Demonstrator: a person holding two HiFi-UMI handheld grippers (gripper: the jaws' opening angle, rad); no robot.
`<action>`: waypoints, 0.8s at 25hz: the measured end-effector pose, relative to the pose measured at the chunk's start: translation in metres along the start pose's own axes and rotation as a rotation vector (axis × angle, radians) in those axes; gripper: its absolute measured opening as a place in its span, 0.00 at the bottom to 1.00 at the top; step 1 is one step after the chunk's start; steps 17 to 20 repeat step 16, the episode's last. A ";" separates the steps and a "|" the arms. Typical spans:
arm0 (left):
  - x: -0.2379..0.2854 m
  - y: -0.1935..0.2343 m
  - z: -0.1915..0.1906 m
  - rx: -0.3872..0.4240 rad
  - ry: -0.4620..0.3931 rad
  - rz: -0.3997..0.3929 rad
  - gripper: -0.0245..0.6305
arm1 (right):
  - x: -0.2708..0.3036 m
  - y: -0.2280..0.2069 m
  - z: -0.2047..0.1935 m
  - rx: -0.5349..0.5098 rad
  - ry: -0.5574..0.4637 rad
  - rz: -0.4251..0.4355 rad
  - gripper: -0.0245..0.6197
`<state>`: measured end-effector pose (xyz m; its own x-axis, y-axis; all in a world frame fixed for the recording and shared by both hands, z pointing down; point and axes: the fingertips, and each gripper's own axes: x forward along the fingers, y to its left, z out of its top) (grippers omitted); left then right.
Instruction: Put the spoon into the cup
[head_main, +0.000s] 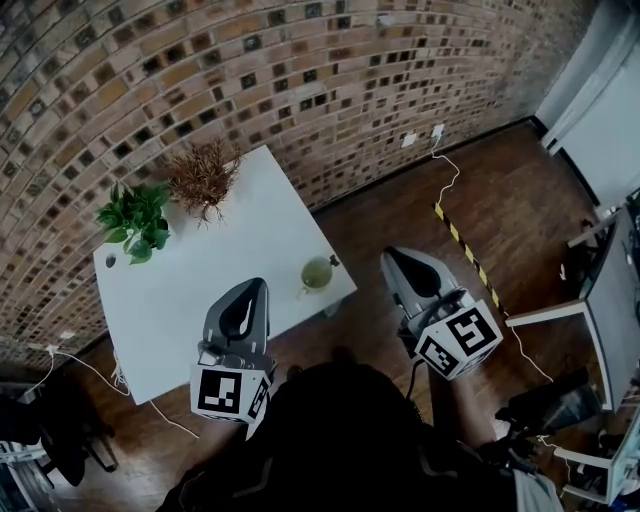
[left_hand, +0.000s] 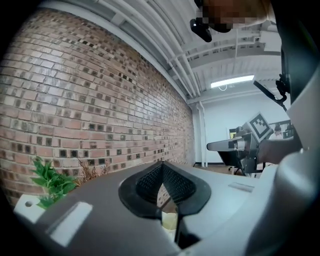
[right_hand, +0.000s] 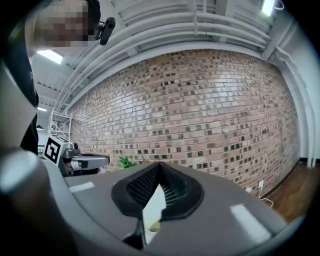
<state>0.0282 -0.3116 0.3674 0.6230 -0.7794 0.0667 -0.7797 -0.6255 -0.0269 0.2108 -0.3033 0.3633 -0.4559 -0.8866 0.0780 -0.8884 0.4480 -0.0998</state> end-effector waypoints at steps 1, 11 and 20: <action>-0.001 0.000 0.002 0.002 -0.005 0.002 0.03 | -0.001 0.001 0.003 -0.009 -0.005 0.001 0.05; -0.002 -0.002 0.001 0.003 -0.001 -0.001 0.03 | -0.003 0.002 0.011 -0.025 -0.014 -0.003 0.05; -0.006 -0.001 0.001 -0.062 -0.001 0.003 0.03 | -0.002 -0.001 0.006 -0.017 -0.004 -0.009 0.05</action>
